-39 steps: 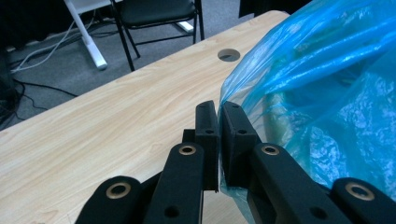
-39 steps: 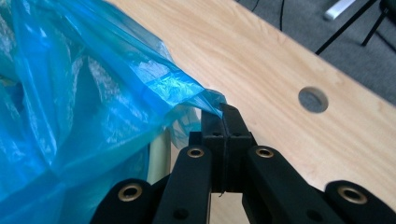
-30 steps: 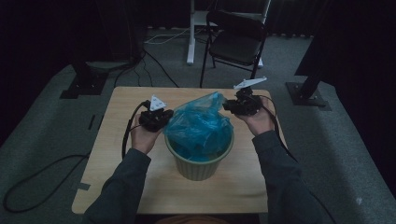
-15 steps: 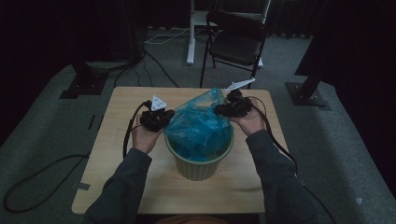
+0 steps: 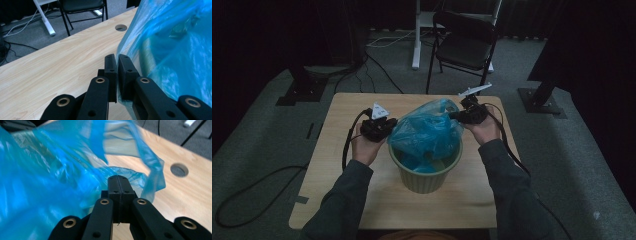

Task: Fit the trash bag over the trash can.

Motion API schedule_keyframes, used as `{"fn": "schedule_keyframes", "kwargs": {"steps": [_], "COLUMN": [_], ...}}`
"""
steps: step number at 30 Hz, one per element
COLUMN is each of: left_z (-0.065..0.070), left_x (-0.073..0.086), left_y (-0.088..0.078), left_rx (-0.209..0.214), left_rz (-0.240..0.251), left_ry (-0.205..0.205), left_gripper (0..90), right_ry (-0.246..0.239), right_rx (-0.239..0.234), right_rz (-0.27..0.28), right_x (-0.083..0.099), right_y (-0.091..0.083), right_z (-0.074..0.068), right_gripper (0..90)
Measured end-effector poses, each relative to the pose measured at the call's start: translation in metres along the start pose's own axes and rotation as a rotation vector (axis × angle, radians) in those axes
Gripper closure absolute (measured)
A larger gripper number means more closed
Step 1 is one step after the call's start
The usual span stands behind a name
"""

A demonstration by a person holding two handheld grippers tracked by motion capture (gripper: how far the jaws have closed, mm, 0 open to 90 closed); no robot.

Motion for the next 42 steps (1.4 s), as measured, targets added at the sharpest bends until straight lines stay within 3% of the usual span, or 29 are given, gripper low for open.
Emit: {"fn": "schedule_keyframes", "kwargs": {"steps": [6, 8, 13, 21, 33, 39, 40, 42], "left_z": [-0.002, -0.002, -0.001, -0.007, -0.005, -0.001, 0.006, 0.012], "left_x": [0.01, 0.012, 0.016, 0.005, -0.008, -0.017, -0.024, -0.029], "left_y": [-0.003, -0.003, -0.005, -0.023, -0.03, -0.036, -0.043, -0.044], "left_rx": [0.018, 0.027, 0.05, 0.029, 0.029, 0.051, 0.089, 0.116], "left_rz": [-0.004, -0.004, 0.0, 0.051, 0.09, 0.126, 0.162, 0.176], "left_ry": [-0.027, -0.034, -0.059, -0.069, -0.06, -0.057, -0.041, -0.028], "left_gripper": [86.0, 85.9, 85.4, 79.2, 64.4, 60.5, 60.5, 55.6], "right_ry": [0.038, 0.035, 0.043, 0.021, 0.019, 0.016, 0.016, 0.016], "right_rx": [-0.036, -0.027, -0.071, -0.066, -0.063, -0.06, -0.06, -0.059], "right_rz": [-0.014, -0.02, -0.026, -0.014, -0.016, -0.016, -0.016, -0.016], "right_x": [0.018, 0.02, 0.03, 0.025, 0.024, 0.024, 0.024, 0.024], "right_y": [-0.006, -0.006, -0.006, -0.011, -0.01, -0.01, -0.01, -0.01], "right_z": [0.001, 0.002, -0.002, -0.007, -0.007, -0.008, -0.008, -0.008], "right_gripper": [90.0, 90.0, 90.0, 90.0, 90.0, 90.0, 90.0, 90.0]}}
Point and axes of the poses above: each handheld gripper's, and its own axes: y roughly forward along the jaws, x roughly out of its underside, z roughly to its right, the point moved 8 cm from there along y, roughly forward along the jaws, and after that the axes turned 5 degrees about -x, right-handed, at the moved point
